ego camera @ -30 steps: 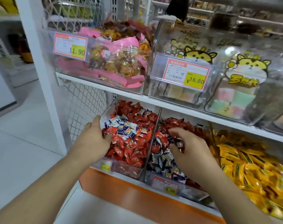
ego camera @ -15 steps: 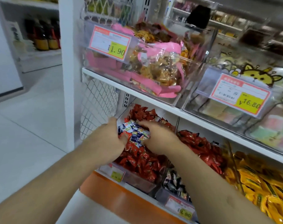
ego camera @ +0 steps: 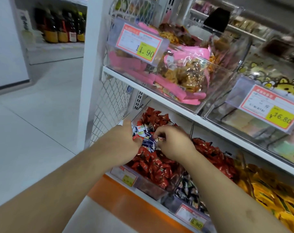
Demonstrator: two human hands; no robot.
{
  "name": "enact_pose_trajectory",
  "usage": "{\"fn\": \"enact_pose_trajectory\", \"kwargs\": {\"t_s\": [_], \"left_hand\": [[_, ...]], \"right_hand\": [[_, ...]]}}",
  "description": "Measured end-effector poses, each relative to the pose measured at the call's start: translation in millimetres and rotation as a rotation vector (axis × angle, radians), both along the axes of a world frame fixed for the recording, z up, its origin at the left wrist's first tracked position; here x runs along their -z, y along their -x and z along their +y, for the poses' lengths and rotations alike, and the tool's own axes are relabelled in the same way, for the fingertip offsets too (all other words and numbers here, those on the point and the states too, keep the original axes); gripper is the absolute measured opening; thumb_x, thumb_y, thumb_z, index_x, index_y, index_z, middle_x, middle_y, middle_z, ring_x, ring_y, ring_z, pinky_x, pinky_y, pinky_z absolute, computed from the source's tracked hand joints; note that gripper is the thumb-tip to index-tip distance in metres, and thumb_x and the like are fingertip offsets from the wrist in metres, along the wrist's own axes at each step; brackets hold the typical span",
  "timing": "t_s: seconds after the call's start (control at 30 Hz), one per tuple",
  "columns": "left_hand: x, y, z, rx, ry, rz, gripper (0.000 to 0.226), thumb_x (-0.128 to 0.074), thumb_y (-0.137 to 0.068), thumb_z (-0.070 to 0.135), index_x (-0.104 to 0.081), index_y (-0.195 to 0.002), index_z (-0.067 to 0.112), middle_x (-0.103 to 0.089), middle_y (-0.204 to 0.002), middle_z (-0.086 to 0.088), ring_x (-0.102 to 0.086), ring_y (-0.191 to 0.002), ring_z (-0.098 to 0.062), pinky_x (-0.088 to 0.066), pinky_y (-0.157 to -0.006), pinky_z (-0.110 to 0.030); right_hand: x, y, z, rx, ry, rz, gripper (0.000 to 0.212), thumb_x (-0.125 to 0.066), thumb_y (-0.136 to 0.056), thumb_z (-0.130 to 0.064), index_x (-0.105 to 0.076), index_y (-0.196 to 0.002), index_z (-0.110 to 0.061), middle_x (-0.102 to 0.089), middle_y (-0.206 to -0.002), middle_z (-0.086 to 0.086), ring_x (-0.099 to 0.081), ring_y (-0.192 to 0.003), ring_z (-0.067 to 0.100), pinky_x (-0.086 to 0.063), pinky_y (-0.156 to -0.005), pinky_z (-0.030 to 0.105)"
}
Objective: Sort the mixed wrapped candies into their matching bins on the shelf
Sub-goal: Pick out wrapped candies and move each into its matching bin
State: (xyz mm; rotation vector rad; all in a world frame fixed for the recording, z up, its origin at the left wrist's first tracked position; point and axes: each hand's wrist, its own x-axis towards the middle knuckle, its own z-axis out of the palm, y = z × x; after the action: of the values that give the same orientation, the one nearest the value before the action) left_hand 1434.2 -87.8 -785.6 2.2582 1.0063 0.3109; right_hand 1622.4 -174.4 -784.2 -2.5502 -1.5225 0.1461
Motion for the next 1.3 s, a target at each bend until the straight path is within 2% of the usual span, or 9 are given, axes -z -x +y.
{"fn": "enact_pose_trajectory", "kwargs": {"t_s": [0.07,0.17,0.27,0.47,0.57,0.63,0.73,1.13,1.3], "left_hand": [[-1,0,-2,0.005,-0.004,-0.003,0.053,-0.051,-0.103,0.05,-0.033,-0.142,0.019,-0.058,-0.087,0.0,-0.06,-0.075,-0.011,-0.05,-0.063,-0.034],[-2,-1,-4,0.01,-0.012,0.003,0.052,-0.052,-0.103,0.049,-0.034,-0.14,0.017,-0.059,-0.081,-0.003,-0.062,-0.07,-0.014,-0.047,-0.057,-0.034],[-2,-2,-3,0.007,-0.016,0.002,0.054,-0.053,-0.102,0.048,-0.033,-0.142,0.016,-0.058,-0.084,-0.004,-0.063,-0.071,-0.015,-0.051,-0.059,-0.036],[4,-9,-8,-0.057,-0.131,0.031,0.062,-0.056,-0.1,0.046,-0.035,-0.147,0.012,-0.046,-0.138,-0.012,-0.052,-0.123,-0.029,-0.046,-0.09,-0.038],[4,-16,-12,-0.026,-0.342,-0.041,0.061,-0.063,-0.096,0.037,-0.043,-0.148,0.011,-0.04,-0.151,-0.008,-0.034,-0.141,-0.028,-0.033,-0.115,-0.041],[4,-24,-15,0.098,-0.41,-0.074,0.053,-0.066,-0.095,0.032,-0.052,-0.144,0.017,-0.045,-0.146,0.001,-0.034,-0.14,-0.023,-0.029,-0.121,-0.04],[12,-38,-19,0.239,-0.403,-0.086,0.043,-0.07,-0.094,0.031,-0.061,-0.136,0.026,-0.057,-0.134,0.01,-0.049,-0.129,-0.019,-0.041,-0.112,-0.041],[39,-94,-19,0.173,-0.299,0.075,0.046,-0.081,-0.087,0.038,-0.069,-0.129,0.025,-0.072,-0.119,0.003,-0.066,-0.109,-0.017,-0.055,-0.093,-0.035],[41,-97,-23,0.075,-0.224,-0.019,0.015,-0.084,-0.085,0.029,-0.074,-0.097,0.03,-0.072,-0.097,0.013,-0.068,-0.09,-0.009,-0.048,-0.069,-0.021]], "right_hand": [[-5,5,-11,0.008,-0.098,0.042,0.016,-0.077,-0.09,-0.028,-0.067,-0.095,-0.038,-0.066,-0.081,-0.011,-0.055,-0.054,0.007,-0.049,-0.051,0.027],[-18,17,-33,0.031,-0.272,0.198,0.016,-0.077,-0.092,-0.027,-0.066,-0.093,-0.039,-0.067,-0.071,-0.006,-0.045,-0.04,0.012,-0.039,-0.04,0.027],[-33,29,-65,0.079,-0.414,0.32,0.015,-0.077,-0.093,-0.031,-0.066,-0.095,-0.042,-0.07,-0.08,-0.014,-0.053,-0.05,0.027,-0.04,-0.043,0.034],[-36,28,-139,0.198,-0.463,0.256,0.019,-0.075,-0.092,-0.033,-0.06,-0.097,-0.043,-0.069,-0.08,-0.007,-0.056,-0.049,0.014,-0.046,-0.044,0.026],[-29,19,-161,0.21,-0.288,0.17,0.021,-0.074,-0.092,-0.042,-0.061,-0.106,-0.049,-0.067,-0.106,-0.024,-0.061,-0.075,0.0,-0.051,-0.071,0.012],[-26,14,-167,0.168,-0.213,0.115,0.034,-0.074,-0.091,-0.045,-0.063,-0.122,-0.049,-0.05,-0.128,-0.033,-0.047,-0.11,-0.011,-0.03,-0.093,-0.005],[-27,12,-170,0.168,-0.218,0.092,0.039,-0.072,-0.093,-0.042,-0.062,-0.131,-0.041,-0.046,-0.131,-0.032,-0.041,-0.12,-0.011,-0.013,-0.087,-0.012],[-11,3,-182,0.142,-0.26,0.161,0.032,-0.064,-0.099,-0.027,-0.063,-0.129,-0.037,-0.053,-0.131,-0.026,-0.04,-0.113,-0.013,-0.026,-0.078,-0.011],[-10,3,-181,0.142,-0.251,0.154,0.029,-0.061,-0.1,-0.027,-0.062,-0.127,-0.038,-0.05,-0.127,-0.028,-0.044,-0.108,-0.011,-0.029,-0.075,-0.008]]}}
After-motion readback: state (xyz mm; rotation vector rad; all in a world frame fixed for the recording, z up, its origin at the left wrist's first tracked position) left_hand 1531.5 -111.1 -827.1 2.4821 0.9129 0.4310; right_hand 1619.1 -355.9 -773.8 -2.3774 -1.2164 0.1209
